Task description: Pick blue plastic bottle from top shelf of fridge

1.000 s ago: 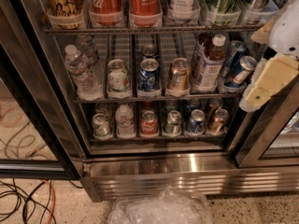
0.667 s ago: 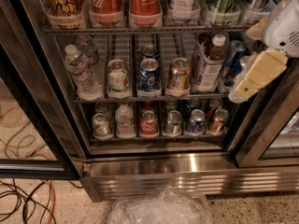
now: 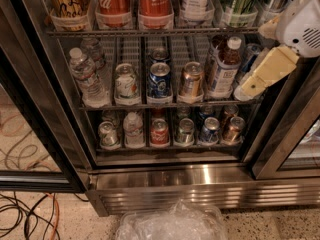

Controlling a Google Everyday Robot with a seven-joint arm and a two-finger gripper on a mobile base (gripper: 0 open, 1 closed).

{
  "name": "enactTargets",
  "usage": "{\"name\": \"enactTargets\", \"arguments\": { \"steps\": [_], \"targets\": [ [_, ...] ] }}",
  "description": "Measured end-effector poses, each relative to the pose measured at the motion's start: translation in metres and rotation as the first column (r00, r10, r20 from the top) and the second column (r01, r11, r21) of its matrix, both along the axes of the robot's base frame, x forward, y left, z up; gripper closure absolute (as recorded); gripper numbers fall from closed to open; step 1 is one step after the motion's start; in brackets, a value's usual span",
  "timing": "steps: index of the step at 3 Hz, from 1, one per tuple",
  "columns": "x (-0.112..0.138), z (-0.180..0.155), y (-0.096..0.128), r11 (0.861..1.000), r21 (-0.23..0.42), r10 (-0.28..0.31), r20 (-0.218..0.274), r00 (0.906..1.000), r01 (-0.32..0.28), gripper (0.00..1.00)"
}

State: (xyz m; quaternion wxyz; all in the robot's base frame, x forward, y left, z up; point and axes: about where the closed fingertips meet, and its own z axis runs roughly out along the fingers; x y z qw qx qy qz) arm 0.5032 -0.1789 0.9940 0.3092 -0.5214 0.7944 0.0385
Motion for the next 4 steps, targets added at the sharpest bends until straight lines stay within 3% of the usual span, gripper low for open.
{"name": "enactTargets", "arguments": {
  "steps": [1,2,3,4],
  "targets": [
    [0.010,0.002,0.008,0.996,0.081,-0.042,0.034,0.9986,0.039,0.00],
    [0.028,0.013,0.019,0.970,0.216,-0.137,0.094,0.9861,0.115,0.00],
    [0.048,0.028,0.030,0.926,0.331,-0.239,0.143,0.9604,0.182,0.00],
    [0.060,0.043,0.044,0.875,0.430,-0.329,0.187,0.9258,0.224,0.00]
  ]
}}
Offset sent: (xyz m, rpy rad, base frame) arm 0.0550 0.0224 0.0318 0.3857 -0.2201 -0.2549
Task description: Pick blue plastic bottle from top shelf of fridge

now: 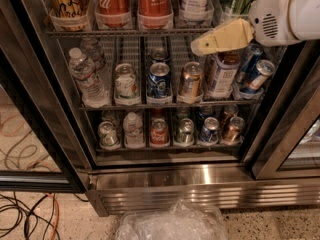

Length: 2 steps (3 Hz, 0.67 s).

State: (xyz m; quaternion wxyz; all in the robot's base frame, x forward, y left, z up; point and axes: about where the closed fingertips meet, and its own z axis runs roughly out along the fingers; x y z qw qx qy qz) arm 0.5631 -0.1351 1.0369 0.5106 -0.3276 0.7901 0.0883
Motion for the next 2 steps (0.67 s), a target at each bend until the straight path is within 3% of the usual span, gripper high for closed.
{"name": "enactTargets", "arguments": {
  "steps": [1,2],
  "targets": [
    [0.010,0.016,0.014,0.996,0.075,-0.044,0.076,0.9961,0.039,0.00],
    [0.003,0.035,0.023,0.989,0.135,-0.081,0.133,0.9878,0.063,0.00]
  ]
}}
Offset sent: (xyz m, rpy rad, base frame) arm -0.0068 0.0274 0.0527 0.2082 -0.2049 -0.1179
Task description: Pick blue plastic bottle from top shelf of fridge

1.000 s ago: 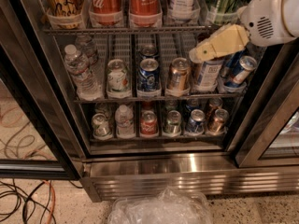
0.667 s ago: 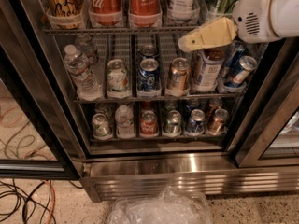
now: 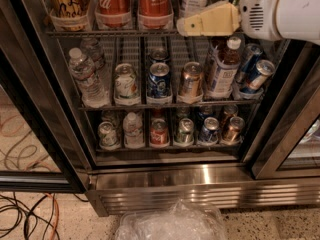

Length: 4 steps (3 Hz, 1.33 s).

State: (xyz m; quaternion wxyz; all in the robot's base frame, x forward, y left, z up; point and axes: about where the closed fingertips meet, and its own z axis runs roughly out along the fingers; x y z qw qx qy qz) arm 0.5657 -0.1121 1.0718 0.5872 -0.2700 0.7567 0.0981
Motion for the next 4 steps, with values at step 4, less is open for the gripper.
{"name": "enactTargets", "arguments": {
  "steps": [4],
  "targets": [
    [-0.056,0.047,0.022,0.988,0.065,-0.143,0.084,0.9861,0.138,0.02]
  ]
}}
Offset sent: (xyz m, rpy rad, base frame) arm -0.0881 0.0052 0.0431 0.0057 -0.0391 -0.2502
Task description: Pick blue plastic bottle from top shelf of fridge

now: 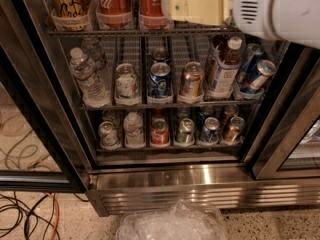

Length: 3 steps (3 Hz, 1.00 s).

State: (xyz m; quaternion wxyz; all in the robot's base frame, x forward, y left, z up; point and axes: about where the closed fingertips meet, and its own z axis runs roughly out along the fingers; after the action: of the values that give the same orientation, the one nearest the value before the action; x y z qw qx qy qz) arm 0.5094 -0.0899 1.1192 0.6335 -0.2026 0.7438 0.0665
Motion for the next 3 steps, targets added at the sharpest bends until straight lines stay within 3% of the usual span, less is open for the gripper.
{"name": "enactTargets", "arguments": {
  "steps": [2,3],
  "targets": [
    [0.001,0.002,0.003,0.994,0.069,-0.083,0.032,0.9960,0.081,0.19],
    [-0.005,0.005,-0.009,0.986,0.082,-0.146,0.044,0.9883,0.142,0.27]
  ]
}}
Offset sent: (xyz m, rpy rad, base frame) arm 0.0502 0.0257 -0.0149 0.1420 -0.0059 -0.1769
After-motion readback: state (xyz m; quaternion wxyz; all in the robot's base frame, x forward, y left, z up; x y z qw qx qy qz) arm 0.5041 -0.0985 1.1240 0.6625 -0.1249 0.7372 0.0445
